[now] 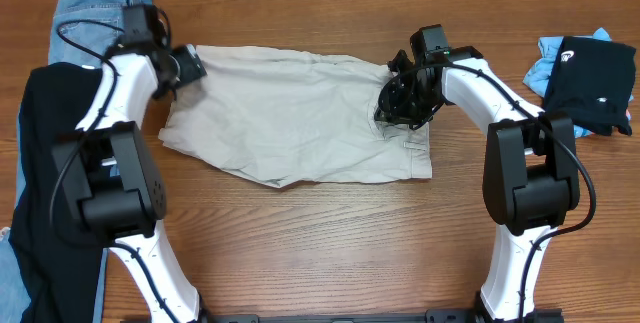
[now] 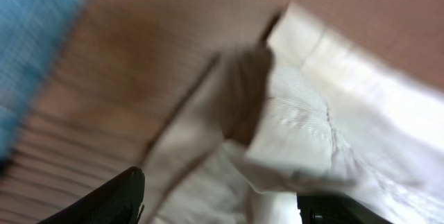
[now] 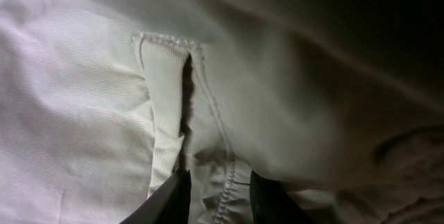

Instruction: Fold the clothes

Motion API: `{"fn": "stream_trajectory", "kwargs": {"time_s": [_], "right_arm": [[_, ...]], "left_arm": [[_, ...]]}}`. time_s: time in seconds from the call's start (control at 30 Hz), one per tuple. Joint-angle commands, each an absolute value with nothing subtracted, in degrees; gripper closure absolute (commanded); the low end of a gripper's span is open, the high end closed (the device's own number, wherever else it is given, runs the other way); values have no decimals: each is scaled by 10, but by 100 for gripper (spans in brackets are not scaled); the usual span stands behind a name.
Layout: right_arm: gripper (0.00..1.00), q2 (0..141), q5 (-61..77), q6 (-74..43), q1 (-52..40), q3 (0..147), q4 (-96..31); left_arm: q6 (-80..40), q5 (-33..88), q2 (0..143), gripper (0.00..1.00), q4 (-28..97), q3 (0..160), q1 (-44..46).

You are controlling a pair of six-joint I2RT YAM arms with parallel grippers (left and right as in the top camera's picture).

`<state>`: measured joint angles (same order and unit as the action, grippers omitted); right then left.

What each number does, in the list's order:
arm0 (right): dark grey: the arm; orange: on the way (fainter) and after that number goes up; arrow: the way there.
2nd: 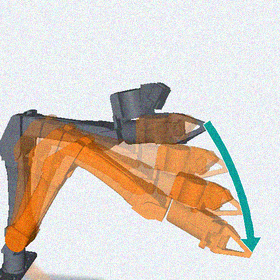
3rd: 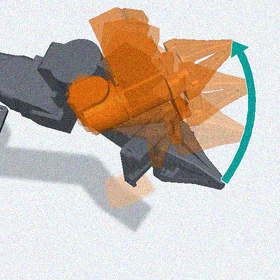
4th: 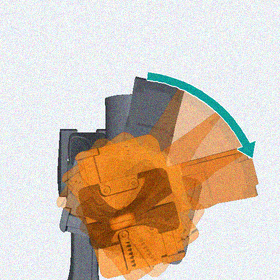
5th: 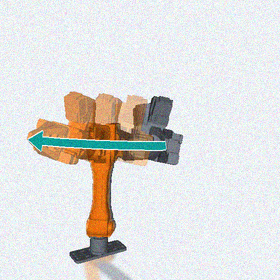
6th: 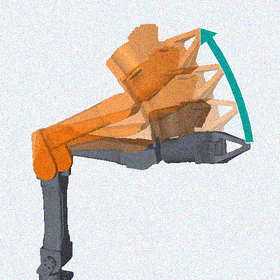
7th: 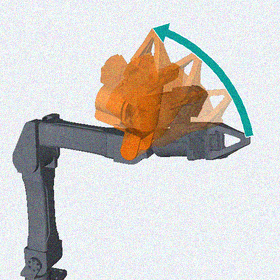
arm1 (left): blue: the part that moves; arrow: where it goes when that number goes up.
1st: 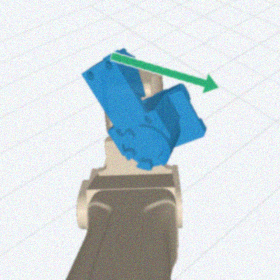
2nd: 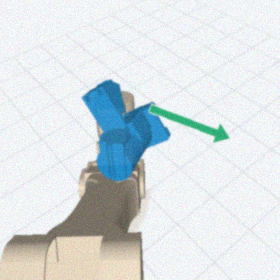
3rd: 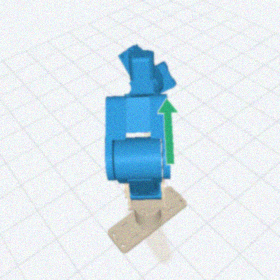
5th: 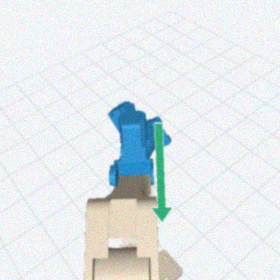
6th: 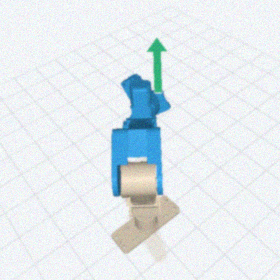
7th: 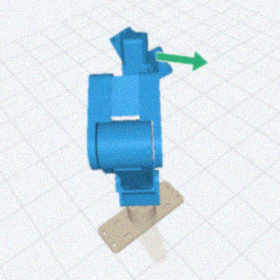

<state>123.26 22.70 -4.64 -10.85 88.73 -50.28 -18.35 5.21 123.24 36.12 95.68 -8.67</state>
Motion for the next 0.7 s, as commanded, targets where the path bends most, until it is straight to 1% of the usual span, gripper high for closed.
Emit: {"fn": "stream_trajectory", "kwargs": {"time_s": [0.0,0.23,0.43,0.57,0.67], "right_arm": [[67,1233,176,-47,-95,885,-509],[67,1233,176,-47,-95,885,-511],[67,1233,176,-47,-95,885,-513],[67,1233,176,-47,-95,885,-514],[67,1233,176,-47,-95,885,-515]], "left_arm": [[-153,71,1238,28,383,1002,-81],[-141,71,1240,28,425,996,-70],[-114,71,1248,29,394,995,-70],[-97,70,1256,36,368,995,-70],[-96,71,1268,46,354,995,-70]]}}
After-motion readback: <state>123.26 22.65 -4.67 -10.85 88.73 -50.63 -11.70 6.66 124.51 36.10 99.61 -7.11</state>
